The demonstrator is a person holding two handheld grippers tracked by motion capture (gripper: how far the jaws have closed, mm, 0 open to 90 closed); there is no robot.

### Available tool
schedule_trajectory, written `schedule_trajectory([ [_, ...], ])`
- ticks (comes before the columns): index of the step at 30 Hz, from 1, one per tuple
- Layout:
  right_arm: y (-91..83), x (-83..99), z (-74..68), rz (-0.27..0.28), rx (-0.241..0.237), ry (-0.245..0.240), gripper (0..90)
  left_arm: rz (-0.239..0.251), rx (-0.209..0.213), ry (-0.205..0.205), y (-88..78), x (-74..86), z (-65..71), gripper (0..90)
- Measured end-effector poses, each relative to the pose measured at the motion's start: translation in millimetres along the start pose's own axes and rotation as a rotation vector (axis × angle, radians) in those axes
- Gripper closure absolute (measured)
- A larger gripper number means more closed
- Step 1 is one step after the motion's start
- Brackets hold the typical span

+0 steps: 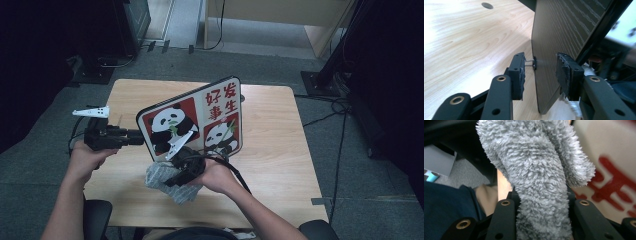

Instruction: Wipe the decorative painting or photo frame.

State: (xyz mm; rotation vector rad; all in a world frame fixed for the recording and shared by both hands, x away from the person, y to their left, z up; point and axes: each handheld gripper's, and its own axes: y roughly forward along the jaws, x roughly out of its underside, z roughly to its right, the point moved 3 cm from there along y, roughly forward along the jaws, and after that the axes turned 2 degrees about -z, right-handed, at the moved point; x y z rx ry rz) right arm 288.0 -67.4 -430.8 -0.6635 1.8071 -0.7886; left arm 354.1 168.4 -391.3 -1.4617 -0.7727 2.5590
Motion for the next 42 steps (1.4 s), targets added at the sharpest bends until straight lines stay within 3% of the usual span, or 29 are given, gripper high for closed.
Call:
schedule_trajectory([
  [10,-23.0,-43.0,-15.7,0.028,0.016,-0.018,67.4,0.028,-0.009,0.006,-6.7,2.0,-2.0,54.1],
  [22,-41.6,-79.9,-21.3,0.055,0.028,-0.054,67.0,0.011,-0.022,0.000,-10.4,5.1,-4.7,49.2],
  [42,-58.7,-112.6,-26.3,0.066,0.047,-0.091,66.4,0.013,-0.028,0.000,-14.3,5.9,-5.3,48.7],
])
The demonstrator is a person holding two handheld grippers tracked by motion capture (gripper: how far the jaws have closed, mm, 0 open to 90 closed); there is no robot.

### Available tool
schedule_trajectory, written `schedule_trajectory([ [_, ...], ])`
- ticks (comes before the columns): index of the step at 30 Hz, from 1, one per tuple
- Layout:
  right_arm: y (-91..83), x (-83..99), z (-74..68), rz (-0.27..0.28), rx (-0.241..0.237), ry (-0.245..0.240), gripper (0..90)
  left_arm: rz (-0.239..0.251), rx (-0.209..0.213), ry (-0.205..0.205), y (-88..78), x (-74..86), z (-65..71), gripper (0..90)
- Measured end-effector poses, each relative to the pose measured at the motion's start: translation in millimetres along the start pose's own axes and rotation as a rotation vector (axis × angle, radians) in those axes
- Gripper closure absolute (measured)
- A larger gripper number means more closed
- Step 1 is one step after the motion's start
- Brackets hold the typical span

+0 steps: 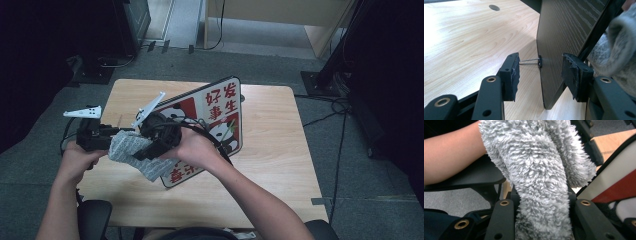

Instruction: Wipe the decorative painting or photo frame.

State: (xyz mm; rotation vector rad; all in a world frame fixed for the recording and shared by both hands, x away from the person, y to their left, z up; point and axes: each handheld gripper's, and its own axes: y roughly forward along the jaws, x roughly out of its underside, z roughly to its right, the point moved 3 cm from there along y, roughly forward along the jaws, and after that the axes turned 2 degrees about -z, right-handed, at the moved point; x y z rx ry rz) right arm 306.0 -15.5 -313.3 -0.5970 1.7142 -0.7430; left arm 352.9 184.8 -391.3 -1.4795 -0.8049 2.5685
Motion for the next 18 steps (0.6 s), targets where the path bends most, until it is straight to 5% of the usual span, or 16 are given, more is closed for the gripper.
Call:
schedule_trajectory([
  [13,-6.7,-29.0,2.3,0.013,0.015,-0.027,66.2,0.015,0.000,-0.005,-5.0,1.6,-2.0,48.7],
  [18,-9.0,-31.2,10.1,0.019,0.016,0.029,66.4,0.012,-0.003,-0.006,-4.8,2.0,-2.3,48.7],
])
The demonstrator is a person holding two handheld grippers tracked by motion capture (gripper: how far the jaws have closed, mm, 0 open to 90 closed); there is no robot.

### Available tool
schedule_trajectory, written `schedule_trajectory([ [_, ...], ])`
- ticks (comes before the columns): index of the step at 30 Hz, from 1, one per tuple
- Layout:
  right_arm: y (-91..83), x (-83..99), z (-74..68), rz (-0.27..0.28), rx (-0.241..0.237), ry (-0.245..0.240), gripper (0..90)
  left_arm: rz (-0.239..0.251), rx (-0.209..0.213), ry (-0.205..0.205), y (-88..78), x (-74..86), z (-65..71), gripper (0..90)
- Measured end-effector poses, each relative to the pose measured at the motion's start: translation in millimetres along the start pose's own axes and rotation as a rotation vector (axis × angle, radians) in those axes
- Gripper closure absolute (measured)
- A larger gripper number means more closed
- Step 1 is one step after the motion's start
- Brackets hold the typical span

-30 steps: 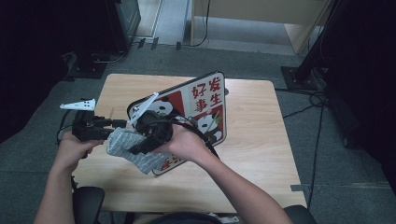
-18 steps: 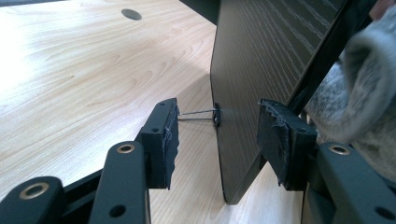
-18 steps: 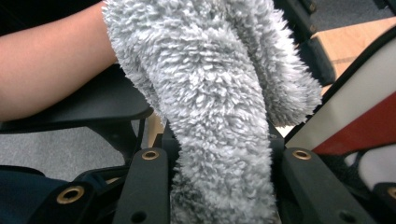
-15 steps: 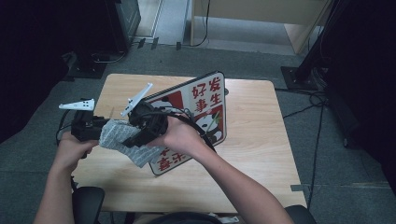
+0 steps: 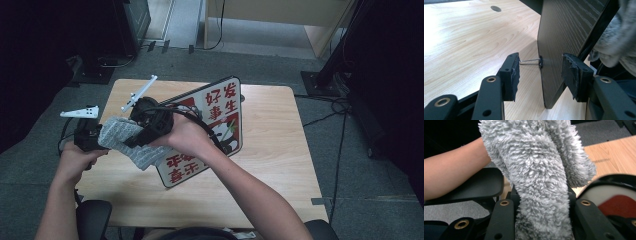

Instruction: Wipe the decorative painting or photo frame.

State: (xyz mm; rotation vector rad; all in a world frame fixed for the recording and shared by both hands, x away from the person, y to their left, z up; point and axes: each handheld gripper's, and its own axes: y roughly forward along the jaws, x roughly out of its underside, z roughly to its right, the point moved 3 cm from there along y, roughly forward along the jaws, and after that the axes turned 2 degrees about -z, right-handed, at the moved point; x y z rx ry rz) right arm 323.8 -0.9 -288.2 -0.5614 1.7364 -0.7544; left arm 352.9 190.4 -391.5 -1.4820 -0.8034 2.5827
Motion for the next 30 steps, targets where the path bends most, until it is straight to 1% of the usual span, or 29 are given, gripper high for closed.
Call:
schedule_trajectory([
  [2,0.5,1.6,2.6,-0.003,0.005,0.011,66.4,-0.002,0.000,0.001,0.2,0.1,0.1,48.7],
  [6,1.8,6.0,4.6,-0.006,-0.002,0.022,66.3,-0.002,0.003,0.003,1.1,-0.3,0.7,48.7],
  [9,2.6,9.6,6.2,-0.013,-0.006,0.035,66.3,-0.003,0.004,0.012,1.4,-0.9,1.9,48.7],
  [13,2.6,14.4,8.2,-0.013,-0.002,0.051,66.3,-0.008,-0.001,0.007,2.0,-0.3,1.1,48.7],
  [23,8.8,27.2,9.4,-0.014,-0.008,0.054,66.3,-0.007,-0.003,0.010,1.0,0.4,0.8,48.5],
  [24,9.6,28.6,9.2,-0.015,-0.010,0.060,66.3,-0.006,-0.004,0.008,0.9,0.5,0.8,48.5],
  [29,12.1,32.1,9.9,-0.016,-0.010,0.053,66.2,-0.008,-0.008,0.004,0.5,0.9,0.3,48.5],
  [30,12.5,33.0,9.5,-0.020,-0.010,0.058,66.3,-0.007,-0.008,0.005,0.5,0.9,0.4,48.5],
])
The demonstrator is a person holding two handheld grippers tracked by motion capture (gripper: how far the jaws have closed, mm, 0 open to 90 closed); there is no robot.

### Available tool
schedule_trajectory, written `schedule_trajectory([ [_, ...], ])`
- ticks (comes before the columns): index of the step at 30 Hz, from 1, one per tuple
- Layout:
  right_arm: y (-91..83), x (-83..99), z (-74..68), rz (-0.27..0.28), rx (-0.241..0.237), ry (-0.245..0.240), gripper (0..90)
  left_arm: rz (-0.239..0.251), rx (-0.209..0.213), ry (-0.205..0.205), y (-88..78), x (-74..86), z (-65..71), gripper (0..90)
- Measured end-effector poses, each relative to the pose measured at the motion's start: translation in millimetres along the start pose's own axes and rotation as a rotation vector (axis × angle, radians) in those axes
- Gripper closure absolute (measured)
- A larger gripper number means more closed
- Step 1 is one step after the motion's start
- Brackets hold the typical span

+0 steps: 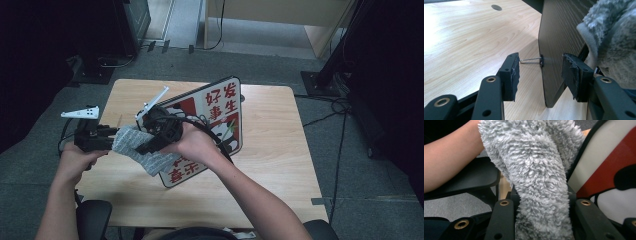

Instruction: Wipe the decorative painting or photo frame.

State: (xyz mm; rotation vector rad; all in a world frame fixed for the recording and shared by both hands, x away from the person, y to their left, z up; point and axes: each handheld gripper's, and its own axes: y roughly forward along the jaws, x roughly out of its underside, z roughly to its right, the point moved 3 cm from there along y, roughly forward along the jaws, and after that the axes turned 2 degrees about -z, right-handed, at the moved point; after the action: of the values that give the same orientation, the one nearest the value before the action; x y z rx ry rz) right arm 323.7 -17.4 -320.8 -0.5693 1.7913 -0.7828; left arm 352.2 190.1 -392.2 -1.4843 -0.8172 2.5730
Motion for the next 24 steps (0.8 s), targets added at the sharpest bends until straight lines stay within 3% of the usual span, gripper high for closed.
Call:
schedule_trajectory([
  [24,12.4,24.2,2.0,-0.023,-0.016,0.038,66.4,0.005,-0.004,0.003,-1.6,0.5,0.5,48.9],
])
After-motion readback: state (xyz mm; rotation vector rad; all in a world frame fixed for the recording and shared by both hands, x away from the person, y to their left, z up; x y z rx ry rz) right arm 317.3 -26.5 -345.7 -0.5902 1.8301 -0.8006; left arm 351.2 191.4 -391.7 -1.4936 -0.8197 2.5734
